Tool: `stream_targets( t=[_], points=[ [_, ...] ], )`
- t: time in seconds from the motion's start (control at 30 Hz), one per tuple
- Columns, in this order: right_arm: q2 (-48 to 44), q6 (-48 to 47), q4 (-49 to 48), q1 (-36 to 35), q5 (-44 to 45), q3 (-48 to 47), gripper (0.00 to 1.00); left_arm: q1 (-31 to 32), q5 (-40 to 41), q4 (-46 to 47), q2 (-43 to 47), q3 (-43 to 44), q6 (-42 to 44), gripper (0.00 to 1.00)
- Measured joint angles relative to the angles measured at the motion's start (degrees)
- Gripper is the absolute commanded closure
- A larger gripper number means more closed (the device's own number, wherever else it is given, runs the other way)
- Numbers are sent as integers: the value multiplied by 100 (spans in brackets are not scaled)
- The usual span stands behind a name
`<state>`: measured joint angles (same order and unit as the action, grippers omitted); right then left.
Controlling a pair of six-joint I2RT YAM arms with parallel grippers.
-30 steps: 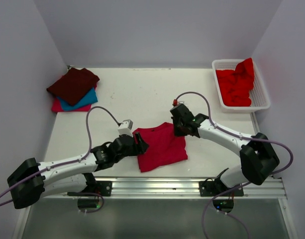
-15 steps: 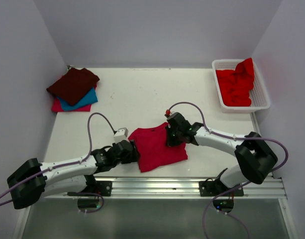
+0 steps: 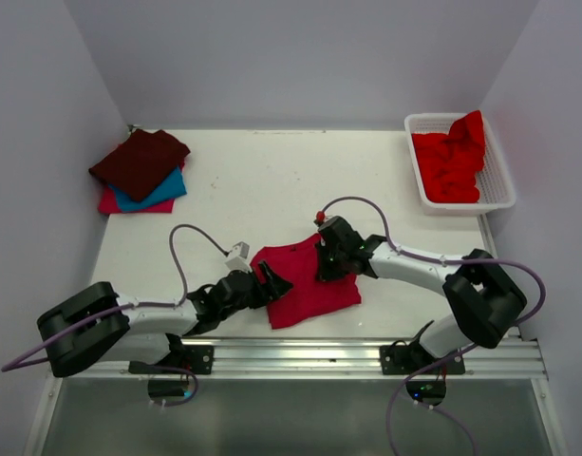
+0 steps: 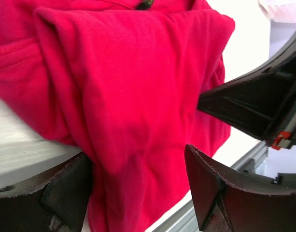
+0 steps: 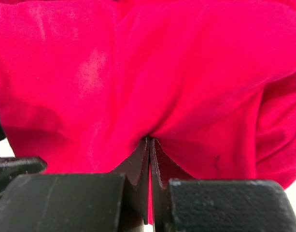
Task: Fold and stack the t-shirts
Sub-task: Fold the tshirt, then neatly place the folded tshirt to the corner
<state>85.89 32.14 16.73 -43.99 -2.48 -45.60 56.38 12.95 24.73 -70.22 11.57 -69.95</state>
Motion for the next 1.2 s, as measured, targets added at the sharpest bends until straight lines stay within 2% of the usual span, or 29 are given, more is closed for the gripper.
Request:
stream_targets(
  t=[0.13,0.23,0.4,0.5,0.57,0.6,0.63,0.7,0.87,1.0,1.2],
  points=[
    [7,0,-15,0,7,48,100,0,-201,426,-387,87,-103,23],
    [24,0,-59,0,9,87,100,0,-297,673,-629,136,-140,29],
    [118,2,-144,0,4,107,100,0,-396,1292,-1165,199,-227,30],
    [118,7,-184,0,0,131,100,0,-446,1672,-1493,275,-273,35],
    [118,20,-223,0,0,160,100,0,-468,1969,-1729,293,-299,51],
    [118,22,-238,0,0,166,100,-2,-466,2100,-1838,295,-308,63],
    [118,24,-256,0,-2,177,100,-7,-468,2225,-1980,291,-308,84],
    [118,31,-280,0,-2,188,100,-15,-481,2433,-2271,286,-317,99],
    [116,37,-310,0,-4,205,100,-11,-555,2876,-2643,431,-260,100],
    [90,33,-358,0,-7,245,100,-76,-614,2774,-2568,474,-57,100],
    [-136,-24,-378,0,-17,334,100,-369,-393,739,-1373,970,931,100]
  ],
)
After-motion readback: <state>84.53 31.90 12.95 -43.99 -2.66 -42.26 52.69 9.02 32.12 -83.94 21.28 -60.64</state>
